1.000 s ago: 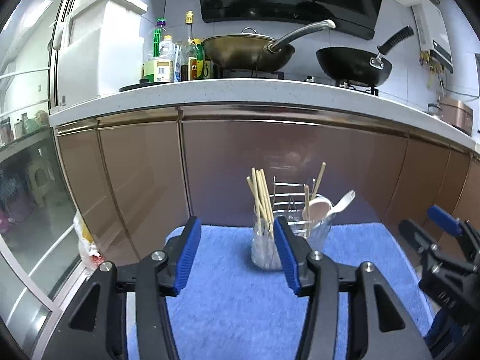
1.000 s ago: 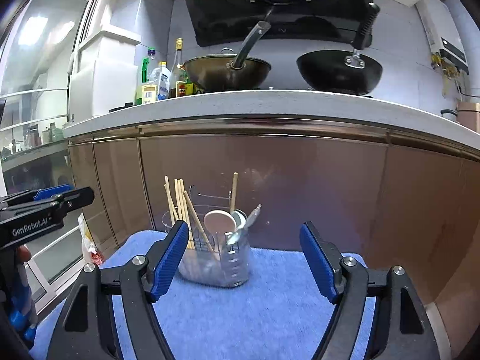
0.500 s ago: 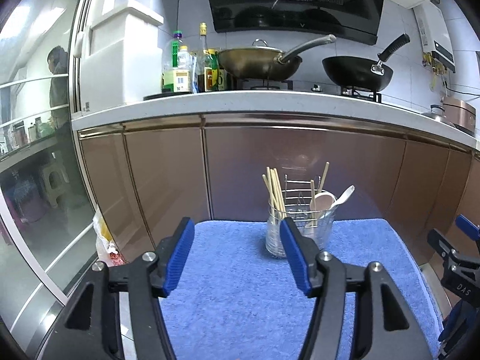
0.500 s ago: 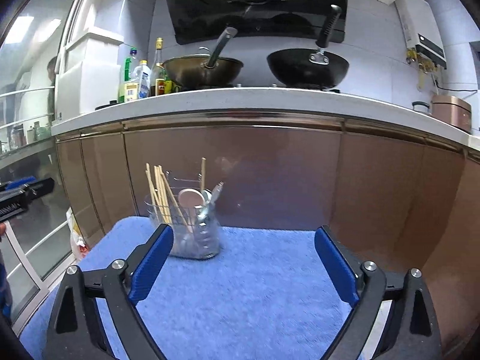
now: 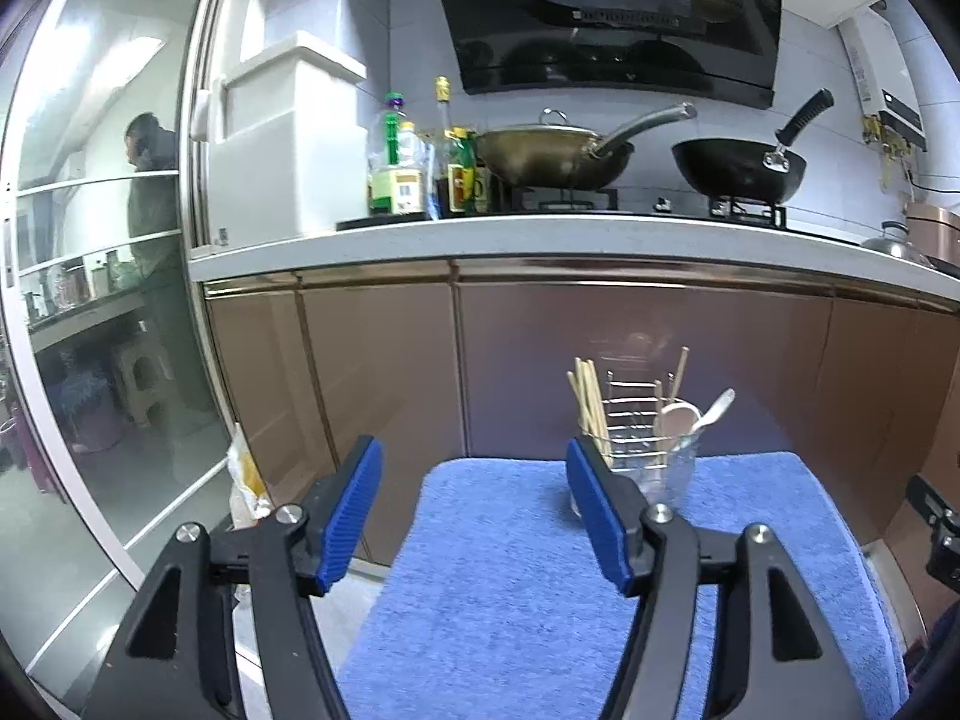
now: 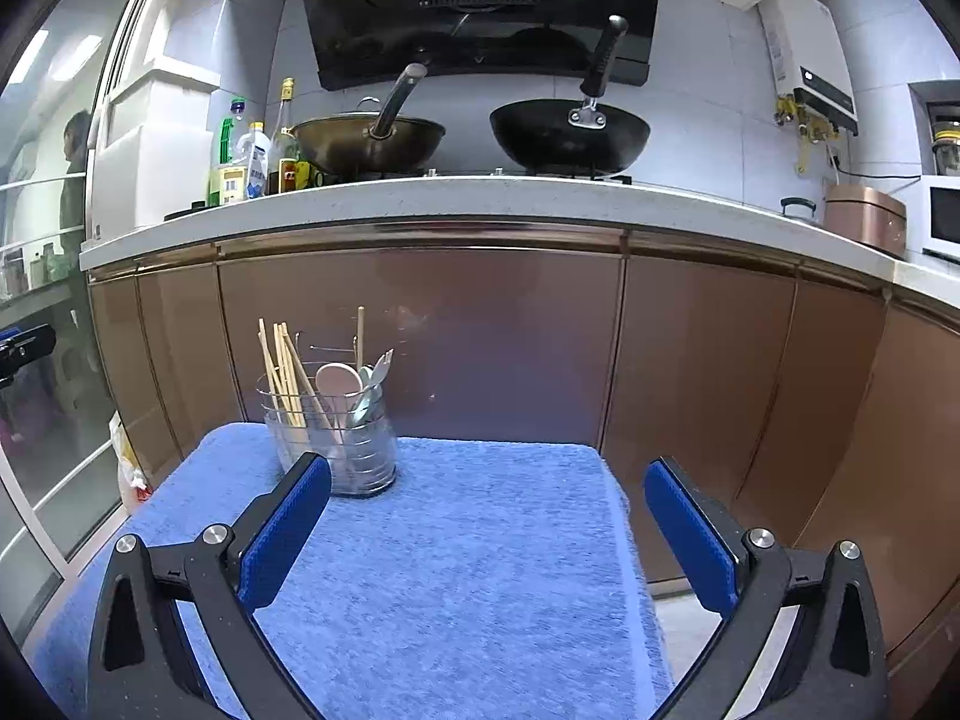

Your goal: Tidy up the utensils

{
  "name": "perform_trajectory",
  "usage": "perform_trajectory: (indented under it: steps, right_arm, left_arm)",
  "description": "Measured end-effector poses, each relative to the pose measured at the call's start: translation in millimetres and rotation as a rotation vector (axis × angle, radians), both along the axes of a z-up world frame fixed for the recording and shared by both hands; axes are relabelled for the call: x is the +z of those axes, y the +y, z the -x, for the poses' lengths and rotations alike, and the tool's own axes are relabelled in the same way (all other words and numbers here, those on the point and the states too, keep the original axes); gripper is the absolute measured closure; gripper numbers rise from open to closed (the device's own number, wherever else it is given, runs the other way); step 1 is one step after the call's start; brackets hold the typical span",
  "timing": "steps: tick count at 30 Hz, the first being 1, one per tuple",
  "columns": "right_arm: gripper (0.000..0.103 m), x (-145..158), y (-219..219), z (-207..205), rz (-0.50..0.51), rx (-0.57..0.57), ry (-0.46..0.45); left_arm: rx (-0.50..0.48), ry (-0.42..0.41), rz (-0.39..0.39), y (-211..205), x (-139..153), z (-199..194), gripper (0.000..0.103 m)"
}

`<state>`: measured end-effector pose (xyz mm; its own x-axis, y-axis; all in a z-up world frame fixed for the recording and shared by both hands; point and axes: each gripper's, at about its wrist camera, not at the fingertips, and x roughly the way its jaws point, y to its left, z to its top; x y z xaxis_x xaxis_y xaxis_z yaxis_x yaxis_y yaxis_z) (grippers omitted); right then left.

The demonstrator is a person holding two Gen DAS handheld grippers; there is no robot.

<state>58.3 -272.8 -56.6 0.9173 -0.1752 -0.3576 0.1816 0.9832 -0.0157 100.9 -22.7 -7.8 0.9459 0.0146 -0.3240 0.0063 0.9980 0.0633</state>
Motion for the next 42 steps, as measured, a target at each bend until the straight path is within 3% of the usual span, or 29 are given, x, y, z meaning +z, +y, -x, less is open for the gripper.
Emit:
perform_trajectory:
  steps: [21, 42]
  right_arm:
    - [0.000, 21.1, 4.7, 17.3, 0.030, 0.014, -0.041]
    - [0.000, 20.0, 11.1, 16.2, 0.047, 0.023, -0.023]
  left_arm:
    - [0.023, -0.076, -0.016, 16.2, 11.7, 27.2, 0.039]
    - [0.004, -0.055, 0.000, 26.3, 6.8, 23.1, 0.039]
